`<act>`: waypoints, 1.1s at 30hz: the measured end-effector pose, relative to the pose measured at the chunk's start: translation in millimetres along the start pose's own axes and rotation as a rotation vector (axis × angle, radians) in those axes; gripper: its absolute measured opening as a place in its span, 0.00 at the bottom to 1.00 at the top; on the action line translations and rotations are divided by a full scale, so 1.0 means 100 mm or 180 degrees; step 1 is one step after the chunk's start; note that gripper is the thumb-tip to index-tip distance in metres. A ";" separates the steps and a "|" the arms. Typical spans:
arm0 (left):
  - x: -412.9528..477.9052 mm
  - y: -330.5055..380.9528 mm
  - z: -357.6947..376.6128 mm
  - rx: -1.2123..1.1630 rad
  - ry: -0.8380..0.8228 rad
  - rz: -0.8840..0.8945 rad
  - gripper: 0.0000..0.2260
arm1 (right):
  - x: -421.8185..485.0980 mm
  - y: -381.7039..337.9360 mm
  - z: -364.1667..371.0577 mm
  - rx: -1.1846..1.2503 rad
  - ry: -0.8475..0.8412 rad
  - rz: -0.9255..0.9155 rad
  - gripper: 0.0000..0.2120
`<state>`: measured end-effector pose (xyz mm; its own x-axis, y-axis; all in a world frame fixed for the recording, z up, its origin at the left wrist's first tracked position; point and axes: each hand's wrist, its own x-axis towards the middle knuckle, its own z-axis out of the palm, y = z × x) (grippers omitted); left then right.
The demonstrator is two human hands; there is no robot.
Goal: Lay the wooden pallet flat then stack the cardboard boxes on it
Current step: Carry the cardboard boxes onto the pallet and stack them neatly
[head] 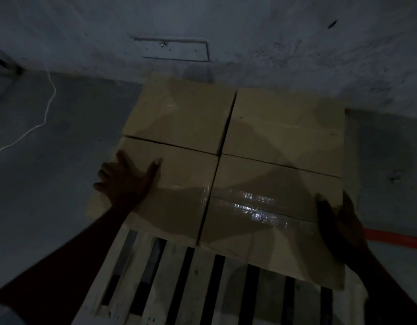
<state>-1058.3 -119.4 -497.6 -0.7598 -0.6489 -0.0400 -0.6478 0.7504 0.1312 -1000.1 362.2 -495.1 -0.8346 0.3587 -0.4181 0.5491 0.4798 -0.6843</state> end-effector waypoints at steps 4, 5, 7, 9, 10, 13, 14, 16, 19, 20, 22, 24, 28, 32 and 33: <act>-0.40 -0.03 0.12 0.0053 0.0021 0.0778 0.44 | 0.01 -0.23 0.10 -0.1456 0.0789 -0.0851 0.43; -0.59 0.03 0.14 0.0061 -0.0010 0.0867 0.43 | 0.05 -0.27 0.18 -0.1741 0.0678 -0.1130 0.41; -0.98 0.25 0.16 -0.0066 -0.0251 0.0949 0.45 | 0.10 -0.41 0.36 -0.2029 0.0340 -0.1737 0.38; -1.33 0.46 0.16 -0.0187 -0.0342 0.0968 0.46 | 0.13 -0.56 0.57 -0.2353 0.0002 -0.2504 0.35; -1.47 0.56 0.17 -0.0258 -0.0408 0.0935 0.46 | 0.19 -0.61 0.64 -0.2495 -0.0153 -0.2813 0.35; -1.79 0.82 0.19 -0.0419 -0.0341 0.0760 0.46 | 0.39 -0.82 0.77 -0.2353 -0.0046 -0.3137 0.30; -1.88 0.88 0.19 -0.0478 -0.0306 0.0649 0.47 | 0.49 -0.92 0.79 -0.2211 0.0032 -0.3090 0.30; -2.07 0.98 0.22 -0.0541 -0.0137 0.0369 0.47 | 0.77 -1.15 0.81 -0.2110 0.0051 -0.3035 0.35; -2.32 1.04 0.30 -0.0374 -0.0147 -0.0177 0.48 | 1.29 -1.51 0.79 -0.2190 -0.0012 -0.2906 0.40; -2.40 1.10 0.32 -0.0321 -0.0162 -0.0319 0.48 | 1.51 -1.65 0.79 -0.2257 -0.0028 -0.2800 0.42; -2.51 1.23 0.30 -0.0391 -0.0156 -0.0489 0.49 | 1.93 -1.90 0.77 -0.2331 0.0002 -0.2553 0.45; -2.56 1.37 0.29 -0.0542 -0.0090 -0.0660 0.51 | 2.26 -2.06 0.78 -0.2363 -0.0010 -0.2430 0.44; -2.58 1.47 0.23 -0.0532 0.0078 -0.0730 0.50 | 2.45 -2.10 0.86 -0.2401 0.0162 -0.2583 0.37; -2.57 1.51 0.18 -0.0523 -0.0030 -0.0796 0.53 | 2.47 -2.01 0.92 -0.2466 0.0501 -0.2747 0.38; -2.55 1.54 0.16 -0.0475 -0.0088 -0.0822 0.54 | 2.49 -1.99 0.93 -0.2467 0.0515 -0.2798 0.38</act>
<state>-964.9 163.5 -483.2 -0.5733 -0.8108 -0.1179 -0.8062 0.5327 0.2573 -1321.3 281.2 -518.5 -0.9545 -0.2663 0.1340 -0.2835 0.9500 -0.1311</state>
